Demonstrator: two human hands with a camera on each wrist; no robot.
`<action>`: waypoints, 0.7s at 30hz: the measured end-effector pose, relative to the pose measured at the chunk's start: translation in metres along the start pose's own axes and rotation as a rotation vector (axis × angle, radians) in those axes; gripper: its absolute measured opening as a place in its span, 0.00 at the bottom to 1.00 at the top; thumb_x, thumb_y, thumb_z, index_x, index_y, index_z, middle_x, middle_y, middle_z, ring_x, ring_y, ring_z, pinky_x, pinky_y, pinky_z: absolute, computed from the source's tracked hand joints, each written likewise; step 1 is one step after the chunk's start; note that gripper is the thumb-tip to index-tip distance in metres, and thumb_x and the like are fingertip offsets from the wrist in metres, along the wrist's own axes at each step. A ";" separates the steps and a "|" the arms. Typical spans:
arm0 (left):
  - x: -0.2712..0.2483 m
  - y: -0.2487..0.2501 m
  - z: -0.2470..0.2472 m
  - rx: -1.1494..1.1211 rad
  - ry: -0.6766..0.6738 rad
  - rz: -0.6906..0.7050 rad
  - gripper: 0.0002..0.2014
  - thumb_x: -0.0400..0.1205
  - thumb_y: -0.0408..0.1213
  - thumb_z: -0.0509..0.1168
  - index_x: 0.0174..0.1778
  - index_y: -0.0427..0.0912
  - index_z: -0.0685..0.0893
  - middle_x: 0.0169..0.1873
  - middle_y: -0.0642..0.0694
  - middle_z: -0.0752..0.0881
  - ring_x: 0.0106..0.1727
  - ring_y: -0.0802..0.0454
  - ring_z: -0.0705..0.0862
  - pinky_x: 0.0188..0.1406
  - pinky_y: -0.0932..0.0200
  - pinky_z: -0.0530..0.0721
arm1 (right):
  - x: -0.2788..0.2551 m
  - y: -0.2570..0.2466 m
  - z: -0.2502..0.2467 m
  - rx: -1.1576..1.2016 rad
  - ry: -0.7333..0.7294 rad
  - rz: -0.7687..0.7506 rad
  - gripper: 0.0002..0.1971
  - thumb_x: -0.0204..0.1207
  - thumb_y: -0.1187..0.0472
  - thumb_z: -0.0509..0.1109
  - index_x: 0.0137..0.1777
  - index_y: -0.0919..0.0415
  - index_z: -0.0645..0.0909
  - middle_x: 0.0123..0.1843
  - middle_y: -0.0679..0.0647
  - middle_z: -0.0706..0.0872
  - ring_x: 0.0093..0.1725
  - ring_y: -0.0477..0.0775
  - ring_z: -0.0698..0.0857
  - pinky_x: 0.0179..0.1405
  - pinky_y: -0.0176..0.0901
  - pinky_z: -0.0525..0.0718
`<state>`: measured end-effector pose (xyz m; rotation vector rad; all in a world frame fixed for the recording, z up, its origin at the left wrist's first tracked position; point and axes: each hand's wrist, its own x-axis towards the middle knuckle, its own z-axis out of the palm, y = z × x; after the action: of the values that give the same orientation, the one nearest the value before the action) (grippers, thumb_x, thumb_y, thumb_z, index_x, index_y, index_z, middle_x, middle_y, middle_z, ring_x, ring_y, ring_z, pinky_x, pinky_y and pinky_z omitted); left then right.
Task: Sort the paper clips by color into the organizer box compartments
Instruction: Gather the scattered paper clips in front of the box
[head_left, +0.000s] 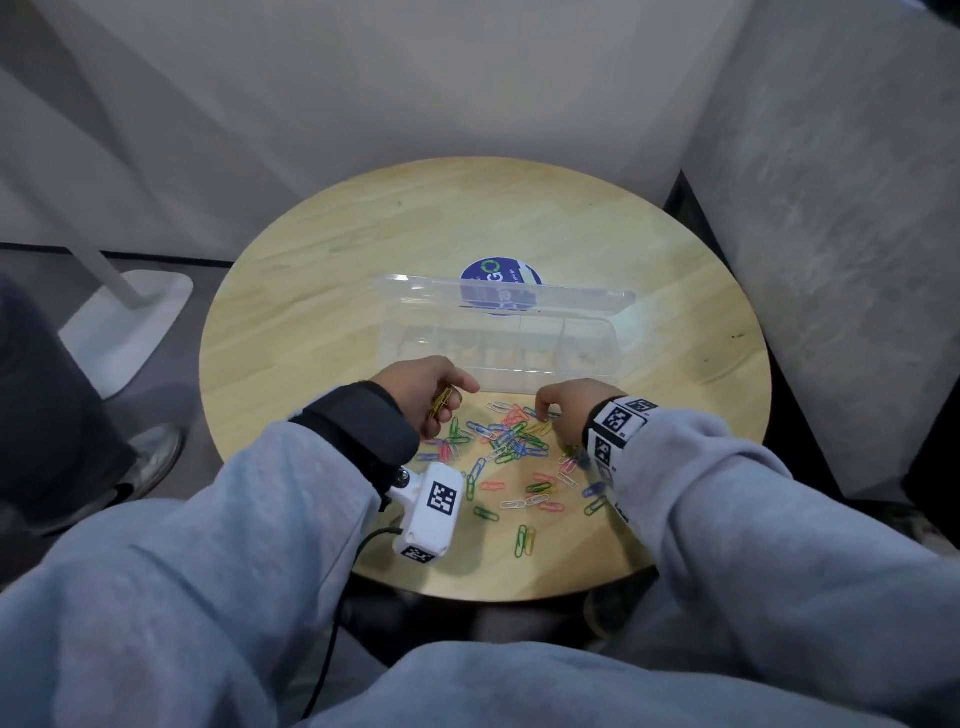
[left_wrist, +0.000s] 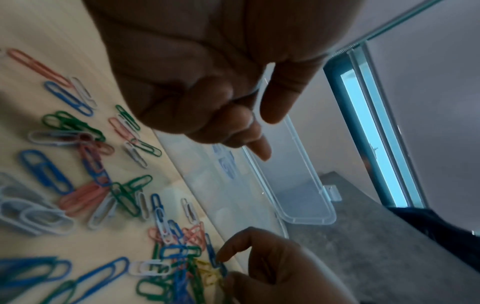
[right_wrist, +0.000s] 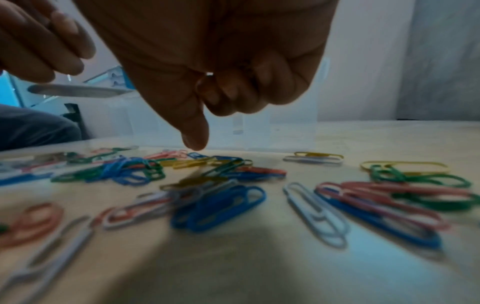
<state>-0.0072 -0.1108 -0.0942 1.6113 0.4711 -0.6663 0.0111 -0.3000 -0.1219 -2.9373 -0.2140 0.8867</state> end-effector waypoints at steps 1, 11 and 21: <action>0.001 -0.001 0.001 0.044 0.010 -0.009 0.11 0.80 0.34 0.56 0.34 0.41 0.82 0.21 0.50 0.70 0.17 0.57 0.65 0.13 0.69 0.60 | 0.001 -0.001 0.000 -0.024 -0.006 -0.006 0.21 0.70 0.72 0.65 0.59 0.48 0.78 0.53 0.53 0.82 0.45 0.57 0.80 0.40 0.42 0.80; 0.007 -0.002 0.009 0.547 0.042 -0.060 0.07 0.81 0.38 0.64 0.42 0.38 0.75 0.27 0.46 0.69 0.25 0.50 0.65 0.23 0.62 0.62 | 0.010 0.000 0.007 -0.093 -0.002 -0.105 0.13 0.76 0.62 0.62 0.57 0.46 0.78 0.58 0.52 0.83 0.53 0.58 0.82 0.46 0.44 0.79; -0.011 -0.017 0.042 1.217 -0.232 0.246 0.07 0.75 0.37 0.66 0.45 0.53 0.85 0.29 0.57 0.78 0.29 0.59 0.75 0.29 0.64 0.73 | 0.009 0.000 0.012 -0.011 -0.059 -0.025 0.06 0.71 0.63 0.62 0.34 0.55 0.74 0.41 0.56 0.82 0.40 0.55 0.78 0.38 0.42 0.77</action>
<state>-0.0333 -0.1489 -0.1025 2.6041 -0.4204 -1.0164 0.0116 -0.2979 -0.1371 -2.9142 -0.2582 0.9725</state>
